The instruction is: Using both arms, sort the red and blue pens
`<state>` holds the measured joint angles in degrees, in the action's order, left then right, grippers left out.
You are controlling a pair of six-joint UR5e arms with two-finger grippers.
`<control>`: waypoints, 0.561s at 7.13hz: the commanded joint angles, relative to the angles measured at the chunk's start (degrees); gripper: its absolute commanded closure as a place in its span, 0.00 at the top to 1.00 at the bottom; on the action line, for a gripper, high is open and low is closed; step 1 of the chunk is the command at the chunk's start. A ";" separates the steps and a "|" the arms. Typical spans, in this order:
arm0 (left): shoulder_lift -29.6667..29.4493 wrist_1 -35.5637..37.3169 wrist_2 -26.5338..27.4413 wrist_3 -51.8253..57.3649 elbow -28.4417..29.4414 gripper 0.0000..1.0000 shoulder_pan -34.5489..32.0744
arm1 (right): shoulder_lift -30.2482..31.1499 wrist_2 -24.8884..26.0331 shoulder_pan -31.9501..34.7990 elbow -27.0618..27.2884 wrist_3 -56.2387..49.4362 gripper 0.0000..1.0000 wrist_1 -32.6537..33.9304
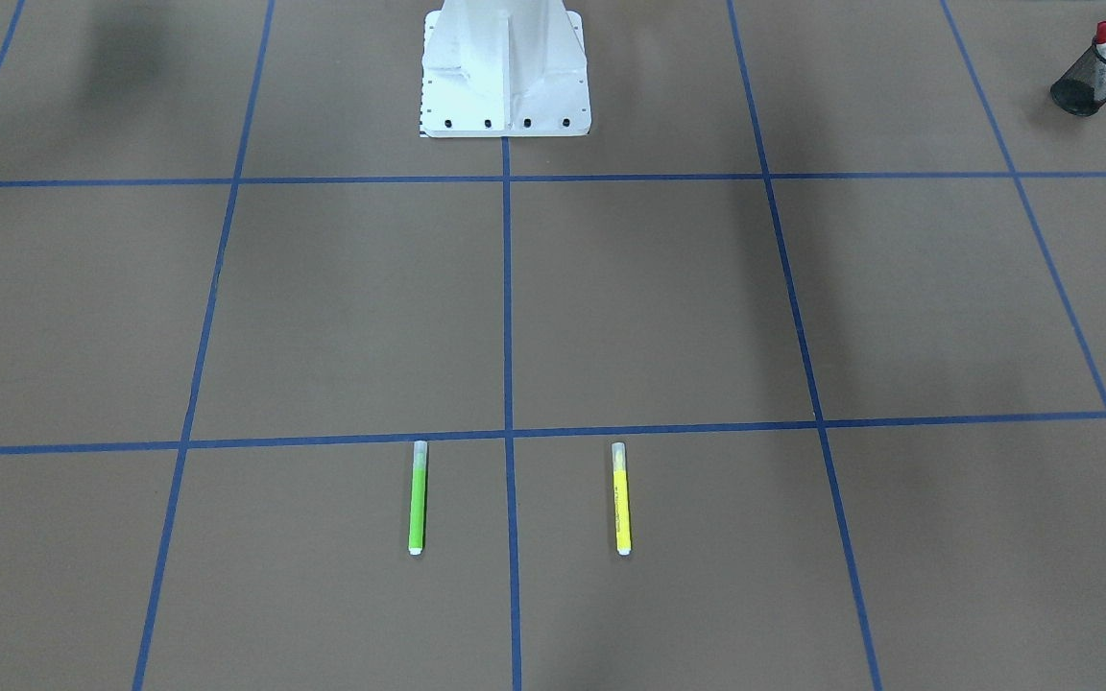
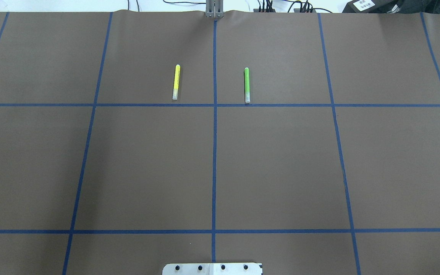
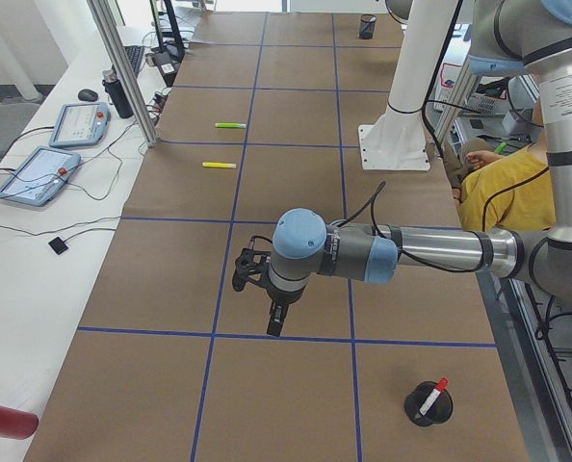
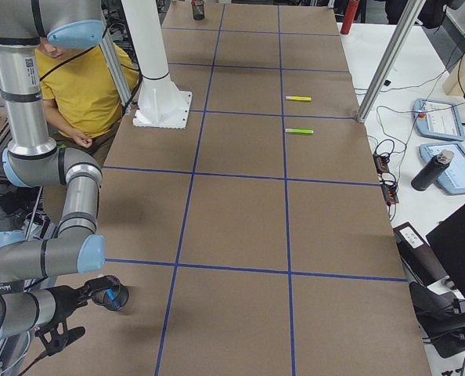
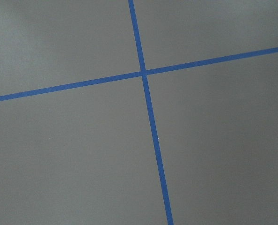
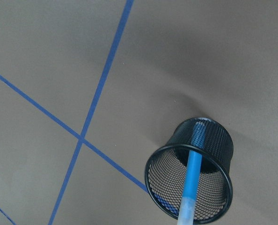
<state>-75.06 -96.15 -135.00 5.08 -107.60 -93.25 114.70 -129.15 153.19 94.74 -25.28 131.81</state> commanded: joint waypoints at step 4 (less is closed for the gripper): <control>0.00 0.00 0.00 0.02 1.69 1.00 0.09 | 0.00 -13.04 -20.25 0.01 11.52 1.00 -24.88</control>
<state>-75.06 -96.12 -135.04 5.03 -106.27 -93.17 114.69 -139.85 137.44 94.75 -17.97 113.01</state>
